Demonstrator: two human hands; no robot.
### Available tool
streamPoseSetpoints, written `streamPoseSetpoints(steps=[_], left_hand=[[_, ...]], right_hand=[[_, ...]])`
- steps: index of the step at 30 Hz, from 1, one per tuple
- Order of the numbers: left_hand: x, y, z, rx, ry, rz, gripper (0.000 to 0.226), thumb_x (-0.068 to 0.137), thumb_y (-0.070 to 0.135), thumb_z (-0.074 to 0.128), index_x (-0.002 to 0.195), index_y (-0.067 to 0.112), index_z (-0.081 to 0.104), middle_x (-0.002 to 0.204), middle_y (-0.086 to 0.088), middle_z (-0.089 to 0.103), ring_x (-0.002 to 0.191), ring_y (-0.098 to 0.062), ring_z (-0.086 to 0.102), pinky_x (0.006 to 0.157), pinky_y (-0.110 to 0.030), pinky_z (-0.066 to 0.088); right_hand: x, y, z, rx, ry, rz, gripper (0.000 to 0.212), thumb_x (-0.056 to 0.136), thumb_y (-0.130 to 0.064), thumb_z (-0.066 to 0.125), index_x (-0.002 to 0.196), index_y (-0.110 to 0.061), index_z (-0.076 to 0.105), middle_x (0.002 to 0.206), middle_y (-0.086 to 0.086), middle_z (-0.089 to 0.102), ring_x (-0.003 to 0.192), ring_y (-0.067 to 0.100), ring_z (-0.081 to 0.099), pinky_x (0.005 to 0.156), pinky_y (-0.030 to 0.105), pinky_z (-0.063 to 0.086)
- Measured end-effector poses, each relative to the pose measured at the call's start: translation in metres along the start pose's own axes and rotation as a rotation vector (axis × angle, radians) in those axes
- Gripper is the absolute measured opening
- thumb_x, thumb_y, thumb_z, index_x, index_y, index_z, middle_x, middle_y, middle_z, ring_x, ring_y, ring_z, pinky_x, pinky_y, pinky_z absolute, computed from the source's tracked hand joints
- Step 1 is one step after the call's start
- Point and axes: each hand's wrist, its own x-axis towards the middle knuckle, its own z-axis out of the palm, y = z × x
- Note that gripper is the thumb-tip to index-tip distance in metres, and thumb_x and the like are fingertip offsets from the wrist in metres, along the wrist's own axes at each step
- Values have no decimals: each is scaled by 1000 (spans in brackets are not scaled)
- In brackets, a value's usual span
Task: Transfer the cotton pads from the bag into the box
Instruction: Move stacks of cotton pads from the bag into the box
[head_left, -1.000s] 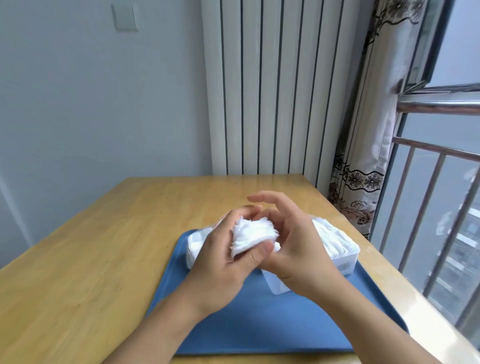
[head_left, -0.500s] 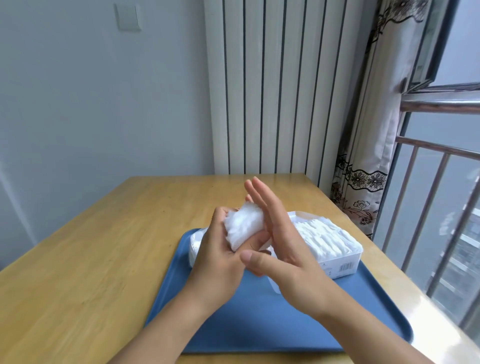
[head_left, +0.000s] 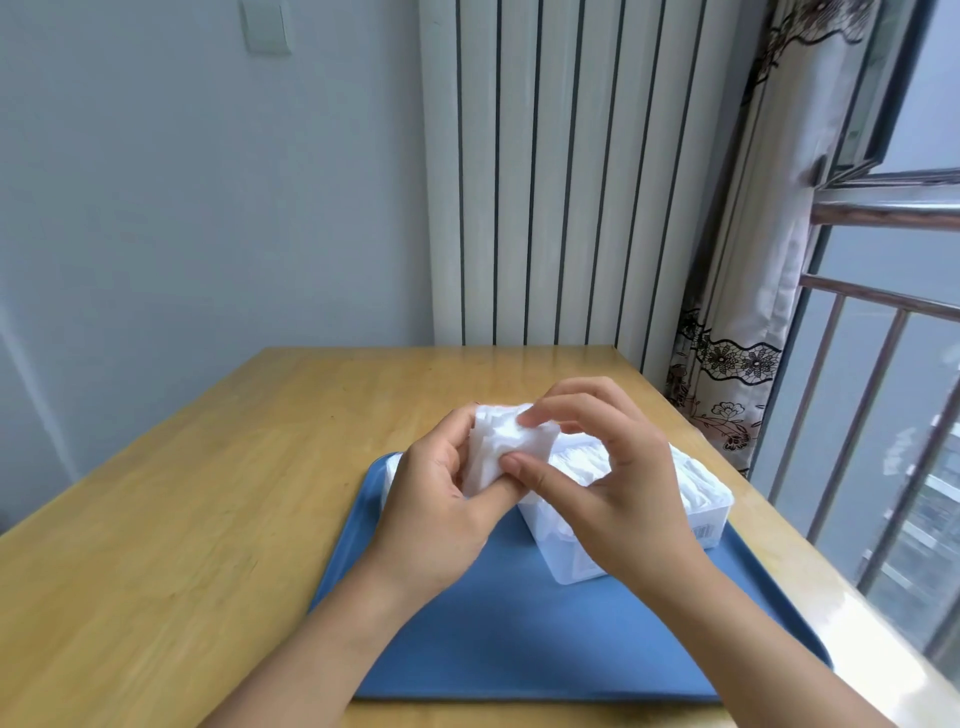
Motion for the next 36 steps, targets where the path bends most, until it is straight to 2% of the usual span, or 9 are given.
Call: streamPoseSetpoints(steps=[4,9,12,18,23,28,32,34,36], left_hand=[[-2,5,-2,-111,-90,-143,25,92,-2,67,113,9,64,102,-15,75,93,-24,75,71,-34,62],[-1,9,-7,-433,-213,-290,45,88,19,62,128,0,60,117,-28,64,108,-34,66,97,-61,53],[0,7,-4,-453,-171,-330,40,94,27,63,127,4,65,123,-21,69,111,-31,68,96,-55,55],[1,3,2,-434,-32,-299,37,92,25,59,123,7,67,122,-17,72,112,-28,70,94,-48,58],[1,6,5,-432,-28,-260,36,100,27,50,128,10,63,124,-17,71,117,-31,68,93,-40,59],[-3,4,10,-376,-118,-269,36,102,33,42,133,20,54,123,-7,73,114,-19,70,85,-24,57],[-1,2,11,-348,-96,-252,34,102,28,46,132,15,56,124,-8,72,114,-19,70,83,-25,57],[0,-1,11,-319,-57,-222,36,100,24,53,133,11,55,126,-10,70,116,-23,68,86,-29,58],[1,-5,9,-263,-24,-188,36,96,20,59,130,10,56,122,-9,72,115,-24,69,89,-32,59]], right_hand=[[1,2,-4,12,-81,46,27,78,-37,83,105,-33,77,100,-6,57,104,20,59,89,24,46],[2,6,-6,-35,-116,30,33,78,-38,84,110,-34,75,101,-9,58,105,18,59,87,23,47],[2,4,-6,-22,-114,37,47,76,-30,88,119,-30,71,108,-11,62,110,18,61,85,23,49],[3,5,-5,-53,-99,83,46,76,-24,89,117,-30,70,113,-12,60,113,15,59,84,21,49],[-3,0,-3,311,-325,460,92,82,-45,75,157,-40,21,154,-27,37,139,-16,32,114,25,38],[-15,-1,14,364,-514,505,113,76,-75,65,158,-46,-8,162,-32,16,149,-7,20,123,40,28],[-11,-7,14,217,-279,369,86,88,-55,66,158,-41,18,156,-22,34,146,-5,28,117,37,36],[-6,-7,8,75,-81,190,59,88,-36,71,143,-32,49,140,-12,51,137,10,45,105,34,46],[-1,-3,1,-92,-29,48,36,84,-30,76,119,-28,68,122,-8,57,123,18,54,95,32,48]])
